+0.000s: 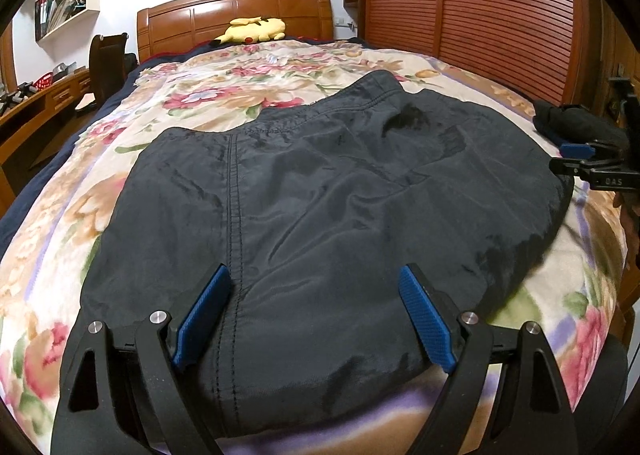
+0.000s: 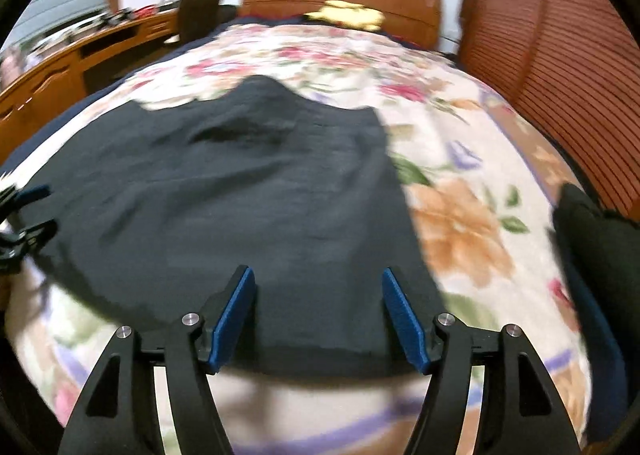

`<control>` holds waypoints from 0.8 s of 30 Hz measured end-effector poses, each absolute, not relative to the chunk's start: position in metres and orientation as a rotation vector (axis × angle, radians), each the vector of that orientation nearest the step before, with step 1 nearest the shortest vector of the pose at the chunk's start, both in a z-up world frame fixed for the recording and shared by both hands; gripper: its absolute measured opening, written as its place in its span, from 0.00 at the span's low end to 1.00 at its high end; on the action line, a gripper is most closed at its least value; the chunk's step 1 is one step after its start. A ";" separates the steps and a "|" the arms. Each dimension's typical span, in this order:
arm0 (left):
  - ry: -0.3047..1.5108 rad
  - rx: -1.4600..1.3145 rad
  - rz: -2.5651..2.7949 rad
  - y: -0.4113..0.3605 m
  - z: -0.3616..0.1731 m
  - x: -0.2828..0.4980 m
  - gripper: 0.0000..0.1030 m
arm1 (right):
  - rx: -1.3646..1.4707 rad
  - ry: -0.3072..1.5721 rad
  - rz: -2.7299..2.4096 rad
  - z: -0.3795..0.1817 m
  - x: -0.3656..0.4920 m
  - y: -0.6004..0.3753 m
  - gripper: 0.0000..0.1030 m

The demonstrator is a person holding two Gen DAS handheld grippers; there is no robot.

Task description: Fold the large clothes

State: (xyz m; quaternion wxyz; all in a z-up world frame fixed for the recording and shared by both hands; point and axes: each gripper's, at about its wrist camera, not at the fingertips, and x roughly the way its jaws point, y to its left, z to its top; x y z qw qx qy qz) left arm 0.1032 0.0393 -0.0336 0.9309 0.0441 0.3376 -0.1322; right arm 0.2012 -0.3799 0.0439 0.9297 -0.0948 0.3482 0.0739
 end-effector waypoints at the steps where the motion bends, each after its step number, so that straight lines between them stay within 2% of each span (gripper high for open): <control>1: 0.691 0.090 -0.271 0.039 -0.034 0.103 0.84 | -0.190 0.720 0.134 0.040 0.207 -0.381 0.69; 5: 0.689 0.089 -0.270 0.039 -0.034 0.103 0.84 | -0.136 0.753 0.102 0.028 0.221 -0.392 0.78; 7: 0.689 0.089 -0.270 0.039 -0.034 0.103 0.84 | -0.099 0.769 0.114 0.026 0.225 -0.393 0.79; 21: 0.686 0.088 -0.266 0.040 -0.033 0.102 0.84 | 0.036 0.841 0.193 0.024 0.226 -0.415 0.78; 24: 0.686 0.088 -0.266 0.040 -0.033 0.102 0.84 | 0.074 0.859 0.218 0.023 0.227 -0.419 0.75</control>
